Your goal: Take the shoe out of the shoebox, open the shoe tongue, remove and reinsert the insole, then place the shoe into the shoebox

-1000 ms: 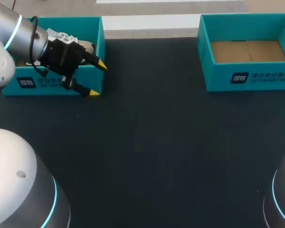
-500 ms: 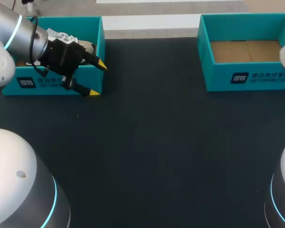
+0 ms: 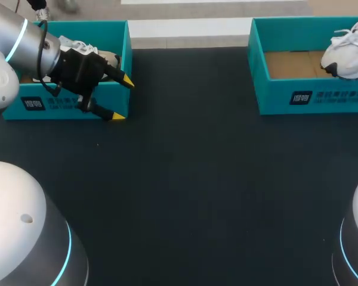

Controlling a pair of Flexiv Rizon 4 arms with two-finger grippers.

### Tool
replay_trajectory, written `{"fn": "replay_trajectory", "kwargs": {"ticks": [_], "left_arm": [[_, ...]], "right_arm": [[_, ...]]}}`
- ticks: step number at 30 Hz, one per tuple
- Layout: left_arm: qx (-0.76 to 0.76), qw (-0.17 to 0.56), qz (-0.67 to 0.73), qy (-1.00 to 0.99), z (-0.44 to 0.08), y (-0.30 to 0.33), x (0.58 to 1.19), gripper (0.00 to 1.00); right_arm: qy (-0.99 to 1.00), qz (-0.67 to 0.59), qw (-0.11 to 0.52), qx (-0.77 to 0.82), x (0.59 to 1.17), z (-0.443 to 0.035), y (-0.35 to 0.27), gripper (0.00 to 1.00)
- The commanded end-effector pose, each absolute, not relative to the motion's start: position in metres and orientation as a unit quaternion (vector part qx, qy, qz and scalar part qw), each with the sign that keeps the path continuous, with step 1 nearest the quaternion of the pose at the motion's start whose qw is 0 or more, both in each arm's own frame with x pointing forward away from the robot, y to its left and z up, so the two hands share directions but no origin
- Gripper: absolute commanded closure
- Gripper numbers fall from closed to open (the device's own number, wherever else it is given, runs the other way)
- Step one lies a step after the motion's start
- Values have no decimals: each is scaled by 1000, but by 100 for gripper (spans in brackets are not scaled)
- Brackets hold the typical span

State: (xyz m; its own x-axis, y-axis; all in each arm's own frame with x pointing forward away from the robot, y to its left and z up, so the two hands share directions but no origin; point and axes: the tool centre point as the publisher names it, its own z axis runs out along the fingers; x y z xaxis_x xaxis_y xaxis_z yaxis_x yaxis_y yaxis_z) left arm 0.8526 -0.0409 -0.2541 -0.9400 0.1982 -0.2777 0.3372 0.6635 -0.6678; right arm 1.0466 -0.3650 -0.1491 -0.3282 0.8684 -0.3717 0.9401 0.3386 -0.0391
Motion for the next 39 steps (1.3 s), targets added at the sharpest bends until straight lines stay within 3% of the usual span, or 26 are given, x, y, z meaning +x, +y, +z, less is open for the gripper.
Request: {"fn": "replay_trajectory", "kwargs": {"ticks": [1,5,11,18,39], "left_arm": [[148,91,-382,908,-254,-41,852,0],[148,91,-382,908,-254,-41,852,0],[148,91,-382,908,-254,-41,852,0],[148,91,-382,908,-254,-41,852,0],[148,91,-382,908,-254,-41,852,0]], "right_arm": [[805,-126,140,562,1050,-147,-365,100],[805,-126,140,562,1050,-147,-365,100],[690,-115,105,707,1048,-155,-368,100],[537,-72,107,834,1045,-163,-367,100],[452,-90,122,879,1038,-175,-363,100]]}}
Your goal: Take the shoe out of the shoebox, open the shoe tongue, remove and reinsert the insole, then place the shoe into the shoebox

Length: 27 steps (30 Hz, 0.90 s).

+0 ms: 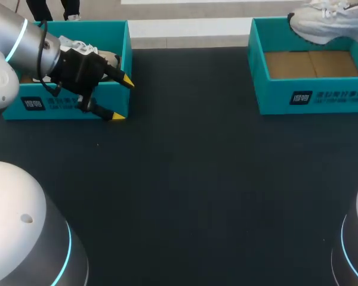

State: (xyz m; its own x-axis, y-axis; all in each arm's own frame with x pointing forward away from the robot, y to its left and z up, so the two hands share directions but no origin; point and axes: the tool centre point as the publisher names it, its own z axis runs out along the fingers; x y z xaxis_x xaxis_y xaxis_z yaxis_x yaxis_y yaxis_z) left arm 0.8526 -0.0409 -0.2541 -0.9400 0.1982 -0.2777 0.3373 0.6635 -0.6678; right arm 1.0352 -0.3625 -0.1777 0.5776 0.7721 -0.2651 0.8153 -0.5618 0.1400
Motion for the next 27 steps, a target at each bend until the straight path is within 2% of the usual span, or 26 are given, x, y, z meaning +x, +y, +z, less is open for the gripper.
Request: {"fn": "replay_trajectory", "kwargs": {"ticks": [1,27], "left_arm": [[148,91,-382,908,-254,-41,852,0],[148,91,-382,908,-254,-41,852,0]], "right_arm": [[452,-90,122,879,1038,-175,-363,100],[529,-115,119,833,1052,-244,-352,100]]}}
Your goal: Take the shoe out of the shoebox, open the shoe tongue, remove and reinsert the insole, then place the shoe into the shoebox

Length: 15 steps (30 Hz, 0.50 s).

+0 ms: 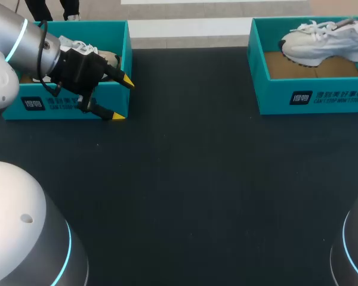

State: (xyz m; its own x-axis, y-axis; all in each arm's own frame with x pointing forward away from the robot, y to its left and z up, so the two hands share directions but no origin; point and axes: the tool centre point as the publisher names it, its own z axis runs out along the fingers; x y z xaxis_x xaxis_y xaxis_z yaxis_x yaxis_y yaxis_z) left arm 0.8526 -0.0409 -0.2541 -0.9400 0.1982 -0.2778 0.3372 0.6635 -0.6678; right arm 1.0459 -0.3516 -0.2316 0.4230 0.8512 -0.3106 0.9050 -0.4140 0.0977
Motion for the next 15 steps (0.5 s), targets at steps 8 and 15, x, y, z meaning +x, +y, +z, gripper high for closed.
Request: {"fn": "replay_trajectory", "kwargs": {"ticks": [8,15], "left_arm": [[148,91,-382,908,-254,-41,852,0],[148,91,-382,908,-254,-41,852,0]], "right_arm": [[525,-117,116,835,1054,-267,-351,100],[521,-123,117,836,1058,-279,-352,100]]}}
